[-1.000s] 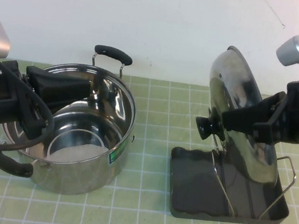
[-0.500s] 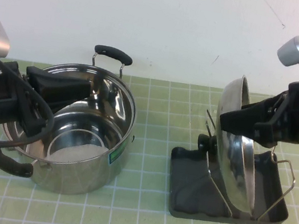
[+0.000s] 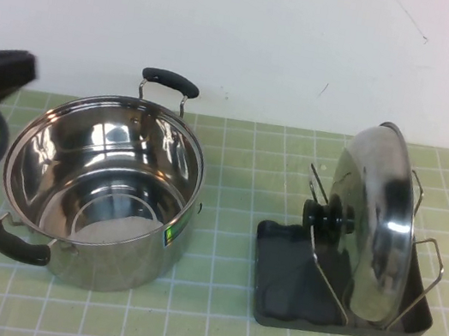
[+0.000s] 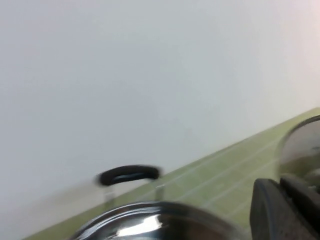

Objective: Put pot lid on rack

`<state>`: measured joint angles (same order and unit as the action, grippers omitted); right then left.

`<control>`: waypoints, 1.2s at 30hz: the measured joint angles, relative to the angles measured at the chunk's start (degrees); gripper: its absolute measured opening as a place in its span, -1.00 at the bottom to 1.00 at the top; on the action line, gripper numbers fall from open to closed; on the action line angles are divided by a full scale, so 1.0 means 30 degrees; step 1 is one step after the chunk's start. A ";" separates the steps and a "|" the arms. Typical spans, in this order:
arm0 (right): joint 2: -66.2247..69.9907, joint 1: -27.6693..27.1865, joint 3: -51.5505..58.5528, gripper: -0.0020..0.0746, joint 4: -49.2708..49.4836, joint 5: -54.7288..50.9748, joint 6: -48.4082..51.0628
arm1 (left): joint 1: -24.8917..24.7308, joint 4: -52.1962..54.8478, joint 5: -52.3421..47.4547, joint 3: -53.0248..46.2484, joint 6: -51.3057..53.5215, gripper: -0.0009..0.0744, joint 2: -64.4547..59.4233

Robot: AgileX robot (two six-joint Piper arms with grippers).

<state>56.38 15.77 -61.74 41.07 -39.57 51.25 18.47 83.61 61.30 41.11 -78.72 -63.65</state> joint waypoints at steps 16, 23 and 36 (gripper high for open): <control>-1.1931 0.0000 0.9309 -0.82 0.1492 0.4061 0.0093 | 0.0317 0.3390 -1.1461 -0.7091 -0.2666 -0.98 1.1412; -1.2205 0.0000 1.0008 -0.83 0.1778 0.4437 0.0228 | -0.0051 0.3439 -1.1726 -1.0145 -0.2743 -0.98 1.4679; -1.2205 0.0000 1.0052 -0.84 0.1958 0.5150 0.0262 | -0.0619 0.5874 -0.7569 -1.1443 -0.2796 -0.98 1.5020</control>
<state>19.76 15.77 -31.58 46.94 -24.12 52.03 16.62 101.23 38.59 6.78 -87.11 -18.59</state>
